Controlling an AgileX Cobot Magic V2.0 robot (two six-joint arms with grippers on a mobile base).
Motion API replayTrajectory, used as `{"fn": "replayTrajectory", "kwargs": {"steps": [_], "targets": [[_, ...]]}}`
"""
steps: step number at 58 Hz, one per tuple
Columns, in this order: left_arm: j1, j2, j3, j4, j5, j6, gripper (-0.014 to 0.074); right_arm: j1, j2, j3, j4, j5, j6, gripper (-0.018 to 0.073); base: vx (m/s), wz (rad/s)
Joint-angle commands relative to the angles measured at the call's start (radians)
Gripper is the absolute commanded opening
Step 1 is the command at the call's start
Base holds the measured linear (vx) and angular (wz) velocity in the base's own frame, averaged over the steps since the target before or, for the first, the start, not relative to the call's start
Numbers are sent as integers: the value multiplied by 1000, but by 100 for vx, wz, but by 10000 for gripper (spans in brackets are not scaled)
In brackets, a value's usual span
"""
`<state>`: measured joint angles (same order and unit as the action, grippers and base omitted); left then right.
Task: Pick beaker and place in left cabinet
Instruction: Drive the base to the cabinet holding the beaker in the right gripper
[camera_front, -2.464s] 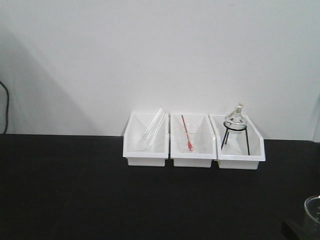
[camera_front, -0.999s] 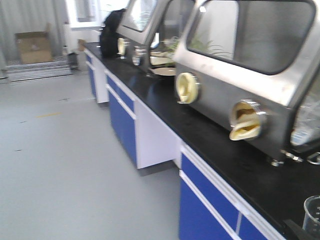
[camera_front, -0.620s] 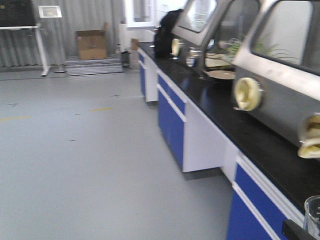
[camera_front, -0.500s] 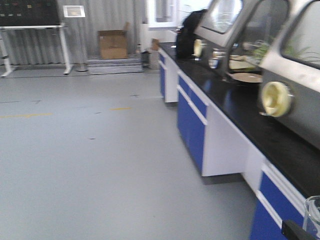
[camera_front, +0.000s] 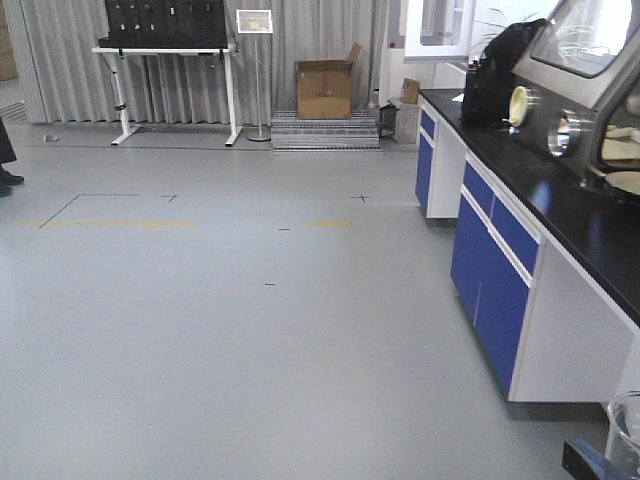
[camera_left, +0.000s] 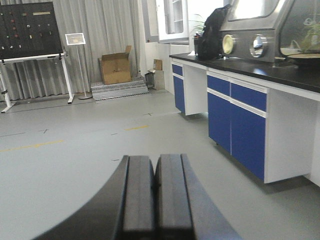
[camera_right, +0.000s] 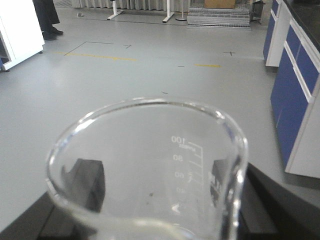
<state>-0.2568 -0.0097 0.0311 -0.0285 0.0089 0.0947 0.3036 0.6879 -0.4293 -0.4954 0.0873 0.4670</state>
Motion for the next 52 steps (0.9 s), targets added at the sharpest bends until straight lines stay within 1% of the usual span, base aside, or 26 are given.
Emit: {"fn": "replayTrajectory", "kwargs": {"steps": [1,25,52], "targets": [[-4,-18,16,-8,-83,-3,1,-2,-5,-31,-5,-72,-1,-5,41,14],[-4,-18,16,-8,-83,-3,1,-2,-5,-31,-5,-72,-1,-5,49,2],[-4,-18,16,-8,-83,-3,1,-2,-5,-31,-5,-72,-1,-5,59,7]]}}
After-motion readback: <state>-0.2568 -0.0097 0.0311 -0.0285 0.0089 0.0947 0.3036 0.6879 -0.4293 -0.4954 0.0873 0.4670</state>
